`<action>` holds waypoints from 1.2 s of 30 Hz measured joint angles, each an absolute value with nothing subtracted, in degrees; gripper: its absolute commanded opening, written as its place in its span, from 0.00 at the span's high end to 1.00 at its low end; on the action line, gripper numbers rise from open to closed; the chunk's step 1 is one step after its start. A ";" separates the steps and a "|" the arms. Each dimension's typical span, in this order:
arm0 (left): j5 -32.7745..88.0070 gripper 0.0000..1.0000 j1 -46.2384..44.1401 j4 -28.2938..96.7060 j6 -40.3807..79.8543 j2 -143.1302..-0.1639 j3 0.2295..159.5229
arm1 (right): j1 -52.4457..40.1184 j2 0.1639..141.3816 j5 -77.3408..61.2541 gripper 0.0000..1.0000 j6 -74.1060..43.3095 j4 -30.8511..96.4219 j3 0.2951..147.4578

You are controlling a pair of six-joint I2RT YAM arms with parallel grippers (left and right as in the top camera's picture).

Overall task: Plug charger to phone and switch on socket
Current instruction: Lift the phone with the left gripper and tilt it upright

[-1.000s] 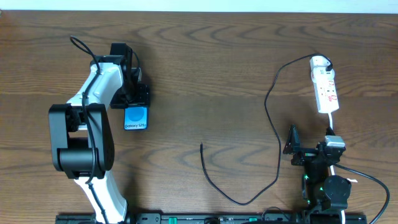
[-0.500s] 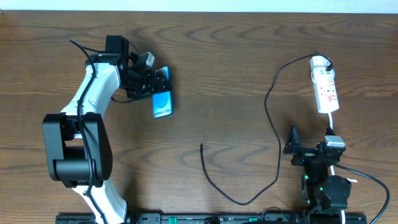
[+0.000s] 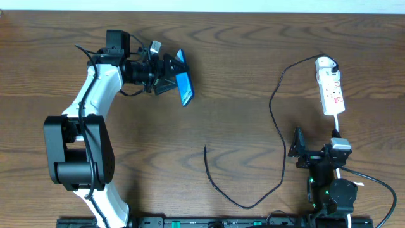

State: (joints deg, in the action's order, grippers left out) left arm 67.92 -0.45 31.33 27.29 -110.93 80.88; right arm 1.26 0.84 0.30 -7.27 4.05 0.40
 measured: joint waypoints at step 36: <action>82.96 0.92 -0.43 26.46 63.13 -110.93 80.88 | 1.26 0.84 0.30 0.01 -7.27 4.05 0.40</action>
